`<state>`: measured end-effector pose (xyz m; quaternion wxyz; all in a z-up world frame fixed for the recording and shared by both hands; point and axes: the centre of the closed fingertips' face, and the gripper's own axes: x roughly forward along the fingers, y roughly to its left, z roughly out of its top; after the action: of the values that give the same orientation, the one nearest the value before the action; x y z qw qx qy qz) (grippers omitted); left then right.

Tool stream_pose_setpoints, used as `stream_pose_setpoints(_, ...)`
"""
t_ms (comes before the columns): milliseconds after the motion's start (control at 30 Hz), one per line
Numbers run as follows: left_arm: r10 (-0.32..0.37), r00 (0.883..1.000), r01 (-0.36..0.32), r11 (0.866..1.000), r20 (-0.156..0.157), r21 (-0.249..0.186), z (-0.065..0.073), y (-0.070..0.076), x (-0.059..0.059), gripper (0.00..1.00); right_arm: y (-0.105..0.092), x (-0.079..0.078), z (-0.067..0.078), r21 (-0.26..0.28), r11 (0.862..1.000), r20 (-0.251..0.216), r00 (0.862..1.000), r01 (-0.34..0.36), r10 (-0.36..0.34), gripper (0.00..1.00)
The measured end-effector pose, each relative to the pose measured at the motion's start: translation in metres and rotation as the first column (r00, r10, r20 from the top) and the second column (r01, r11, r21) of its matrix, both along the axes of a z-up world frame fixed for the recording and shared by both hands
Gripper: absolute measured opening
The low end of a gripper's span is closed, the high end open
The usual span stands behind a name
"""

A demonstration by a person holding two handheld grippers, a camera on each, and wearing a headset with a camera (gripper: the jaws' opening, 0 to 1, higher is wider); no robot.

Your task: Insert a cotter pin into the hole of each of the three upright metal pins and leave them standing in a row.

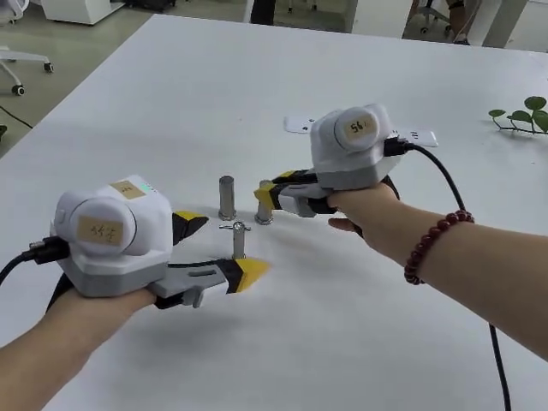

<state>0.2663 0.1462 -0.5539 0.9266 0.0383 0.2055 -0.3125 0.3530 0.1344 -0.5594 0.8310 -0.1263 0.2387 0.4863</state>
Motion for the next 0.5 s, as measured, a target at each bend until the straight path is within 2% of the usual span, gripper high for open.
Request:
stream_pose_setpoints(100,-0.003,1.0,0.003,1.0,-0.001,0.009,0.001,0.001,-0.002,0.68,-0.001,-0.001,0.0,-0.007,1.0,-0.004,1.0,-0.002,0.002,0.07)
stream_pose_setpoints(267,-0.013,1.0,0.013,1.0,0.008,0.027,0.004,0.002,-0.004,0.79,-0.005,-0.011,0.0,-0.016,1.0,-0.003,1.0,-0.01,0.01,0.07)
stream_pose_setpoints(433,-0.026,0.999,0.026,0.999,0.018,0.034,0.009,0.001,-0.006,0.86,-0.012,-0.019,0.001,-0.022,0.999,-0.004,1.0,-0.026,0.026,0.07)
stream_pose_setpoints(500,-0.027,1.0,0.027,0.999,0.013,0.03,0.01,0.0,-0.007,0.89,-0.015,-0.024,0.001,-0.029,0.999,-0.001,0.999,-0.036,0.036,0.07)
